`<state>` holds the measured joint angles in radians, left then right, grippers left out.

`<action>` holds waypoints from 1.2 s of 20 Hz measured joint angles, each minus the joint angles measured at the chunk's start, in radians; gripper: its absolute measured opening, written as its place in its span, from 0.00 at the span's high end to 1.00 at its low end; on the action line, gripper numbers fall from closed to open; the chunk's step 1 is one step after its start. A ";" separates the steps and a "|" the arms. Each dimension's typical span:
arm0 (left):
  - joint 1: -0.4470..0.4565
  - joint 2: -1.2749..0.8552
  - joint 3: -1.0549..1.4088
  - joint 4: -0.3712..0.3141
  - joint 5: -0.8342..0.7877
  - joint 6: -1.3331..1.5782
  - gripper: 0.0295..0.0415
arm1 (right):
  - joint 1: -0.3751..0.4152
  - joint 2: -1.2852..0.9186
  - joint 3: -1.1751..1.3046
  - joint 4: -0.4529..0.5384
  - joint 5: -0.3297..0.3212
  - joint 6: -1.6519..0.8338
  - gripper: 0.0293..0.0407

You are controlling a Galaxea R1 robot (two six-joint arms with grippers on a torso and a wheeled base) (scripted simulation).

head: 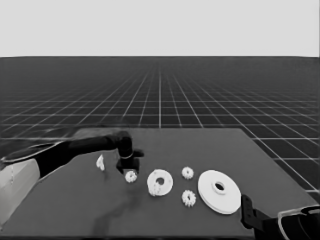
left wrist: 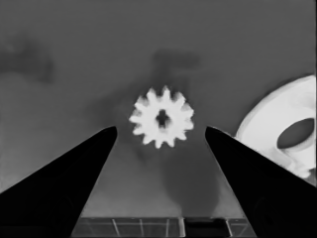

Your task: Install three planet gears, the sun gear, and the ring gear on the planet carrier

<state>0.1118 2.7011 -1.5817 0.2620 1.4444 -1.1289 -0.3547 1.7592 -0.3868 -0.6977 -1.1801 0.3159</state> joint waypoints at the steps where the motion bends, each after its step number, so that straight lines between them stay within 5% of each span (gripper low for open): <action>1: 0.029 0.010 -0.027 0.022 -0.016 0.013 0.25 | 0.000 0.000 0.000 0.000 0.000 0.000 0.19; 8: 0.063 0.025 -0.069 0.050 -0.042 0.033 0.25 | 0.000 0.000 0.000 0.000 0.000 0.000 0.19; 10: 0.064 0.025 -0.070 0.050 -0.042 0.033 0.85 | 0.000 0.000 0.000 0.000 0.000 0.000 0.19; 18: 0.064 0.025 -0.070 0.050 -0.042 0.033 0.86 | 0.000 0.000 0.000 0.000 0.000 0.000 0.19; 21: -0.085 -0.023 0.063 -0.074 0.044 -0.031 0.86 | 0.000 0.000 0.000 0.000 0.000 0.000 0.19; 24: -0.119 -0.025 0.072 -0.106 0.057 -0.035 0.86 | 0.000 0.000 0.000 0.000 0.000 0.000 0.19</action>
<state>-0.0075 2.6757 -1.5098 0.1564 1.5012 -1.1643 -0.3547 1.7592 -0.3868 -0.6977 -1.1801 0.3159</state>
